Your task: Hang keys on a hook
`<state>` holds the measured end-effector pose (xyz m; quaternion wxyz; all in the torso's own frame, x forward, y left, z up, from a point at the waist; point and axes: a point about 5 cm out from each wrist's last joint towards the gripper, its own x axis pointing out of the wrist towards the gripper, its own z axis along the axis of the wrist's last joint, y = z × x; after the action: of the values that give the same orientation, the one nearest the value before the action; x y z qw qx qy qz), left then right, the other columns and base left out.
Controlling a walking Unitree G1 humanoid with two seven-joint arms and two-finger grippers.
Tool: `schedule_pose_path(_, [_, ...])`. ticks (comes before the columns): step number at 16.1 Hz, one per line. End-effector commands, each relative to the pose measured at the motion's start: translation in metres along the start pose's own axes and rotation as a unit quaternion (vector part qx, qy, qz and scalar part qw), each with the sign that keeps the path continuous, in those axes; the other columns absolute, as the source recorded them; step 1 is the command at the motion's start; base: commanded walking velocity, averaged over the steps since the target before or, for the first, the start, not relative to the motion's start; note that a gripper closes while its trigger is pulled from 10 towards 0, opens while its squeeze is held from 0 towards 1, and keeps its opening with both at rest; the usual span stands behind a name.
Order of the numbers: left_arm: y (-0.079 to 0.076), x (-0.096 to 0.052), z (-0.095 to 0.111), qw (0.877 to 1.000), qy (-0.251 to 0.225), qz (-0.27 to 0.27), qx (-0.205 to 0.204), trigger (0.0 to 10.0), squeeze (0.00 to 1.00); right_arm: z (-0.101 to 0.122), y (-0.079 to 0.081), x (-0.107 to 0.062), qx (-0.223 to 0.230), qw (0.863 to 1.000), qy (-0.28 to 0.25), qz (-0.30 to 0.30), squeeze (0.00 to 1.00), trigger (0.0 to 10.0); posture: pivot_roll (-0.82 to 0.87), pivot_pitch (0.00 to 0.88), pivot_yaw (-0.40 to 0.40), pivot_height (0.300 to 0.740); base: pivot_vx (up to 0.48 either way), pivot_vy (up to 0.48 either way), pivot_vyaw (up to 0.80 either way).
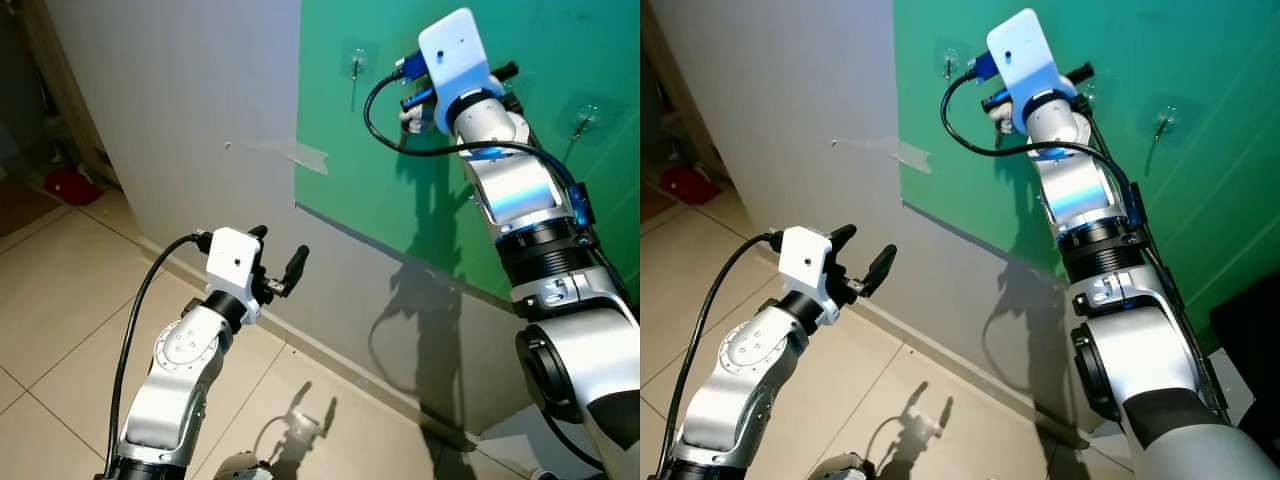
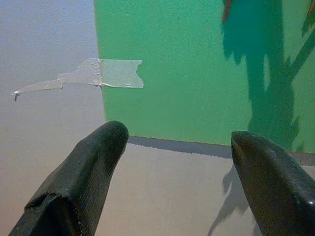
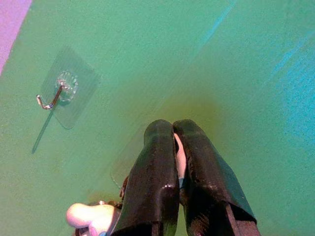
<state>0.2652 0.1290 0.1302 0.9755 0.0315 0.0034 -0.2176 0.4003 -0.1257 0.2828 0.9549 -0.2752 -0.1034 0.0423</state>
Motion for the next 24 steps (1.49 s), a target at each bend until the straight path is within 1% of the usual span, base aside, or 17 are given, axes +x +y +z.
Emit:
schedule_pose_path(1, [-0.004, 0.0, -0.004, 1.0, 0.005, -0.004, -0.003, 10.0, 0.0, -0.001, -0.006, -0.001, 0.001, 1.0, 0.002, -0.007, 0.0, 10.0, 0.12, 0.0, -0.083, 0.74, 0.0, 0.0, 0.0])
schedule_pose_path(3, [-0.008, 0.002, -0.004, 1.0, 0.004, -0.015, 0.002, 10.0, 0.0, -0.002, -0.006, -0.001, -0.002, 1.0, 0.005, -0.007, 0.0, 10.0, 0.12, 0.0, -0.083, 0.74, 0.0, 0.0, 0.0])
schedule_pose_path(6, [-0.006, 0.002, -0.005, 1.0, 0.006, -0.013, 0.002, 10.0, 0.0, -0.004, -0.004, -0.001, 0.003, 1.0, 0.009, -0.002, 0.0, 10.0, 0.12, 0.0, -0.083, 0.74, 0.0, 0.0, 0.0])
schedule_pose_path(7, [-0.006, 0.002, -0.005, 1.0, 0.007, -0.012, 0.001, 10.0, 0.0, -0.012, 0.003, -0.002, 0.046, 0.998, 0.038, 0.013, 0.0, 10.0, 0.12, 0.0, -0.083, 0.74, 0.0, 0.0, 0.0])
schedule_pose_path(8, [-0.006, 0.002, -0.005, 1.0, 0.007, -0.011, 0.001, 10.0, 0.0, -0.015, 0.005, -0.002, 0.062, 0.997, 0.05, 0.02, 0.0, 10.0, 0.12, 0.0, -0.088, 0.74, 0.0, 0.0, 0.0])
schedule_pose_path(9, [-0.007, 0.001, -0.005, 1.0, 0.007, -0.009, 0.001, 10.0, 0.0, -0.022, 0.011, -0.004, 0.092, 0.992, 0.074, 0.036, 0.0, 10.0, 0.12, 0.0, -0.088, 0.74, 0.0, 0.0, 0.0])
schedule_pose_path(10, [-0.006, 0.001, -0.006, 1.0, 0.008, -0.009, 0.001, 10.0, 0.0, -0.022, 0.011, -0.004, 0.093, 0.992, 0.076, 0.037, 0.0, 10.0, 0.12, 0.0, -0.088, 0.74, 0.0, 0.0, 0.0])
schedule_pose_path(14, [-0.007, -0.001, -0.006, 1.0, 0.008, -0.005, 0.002, 10.0, 0.0, -0.023, 0.012, -0.004, 0.085, 0.993, 0.074, 0.037, 0.0, 10.0, 0.13, 0.0, -0.098, 0.74, 0.0, 0.0, 0.0])
schedule_pose_path(15, [-0.006, -0.001, -0.006, 1.0, 0.008, -0.005, 0.002, 10.0, 0.0, -0.02, 0.009, -0.004, 0.069, 0.995, 0.063, 0.023, 0.0, 10.0, 0.13, 0.0, -0.097, 0.74, 0.0, 0.0, 0.0])
schedule_pose_path(16, [-0.006, -0.001, -0.006, 1.0, 0.008, -0.004, 0.003, 10.0, 0.0, -0.016, 0.006, -0.004, 0.044, 0.998, 0.046, 0.011, 0.0, 10.0, 0.13, 0.0, -0.096, 0.74, 0.0, 0.0, 0.0])
schedule_pose_path(19, [-0.006, -0.001, -0.006, 1.0, 0.008, -0.003, 0.004, 10.0, 0.0, -0.011, 0.003, -0.006, 0.008, 1.0, 0.019, -0.011, 0.0, 10.0, 0.13, 0.0, -0.095, 0.74, 0.0, 0.0, 0.0])
schedule_pose_path(21, [-0.006, 0.001, -0.005, 1.0, 0.007, -0.004, 0.004, 10.0, 0.0, -0.008, 0.0, -0.007, -0.008, 1.0, 0.004, -0.029, 0.0, 10.0, 0.12, 0.0, -0.093, 0.74, 0.0, 0.0, 0.0])
schedule_pose_path(24, [-0.007, 0.002, -0.005, 1.0, 0.007, -0.006, 0.004, 10.0, 0.0, -0.007, -0.006, -0.006, -0.015, 0.999, -0.006, -0.045, 0.0, 10.0, 0.12, 0.0, -0.091, 0.74, 0.0, 0.0, 0.0])
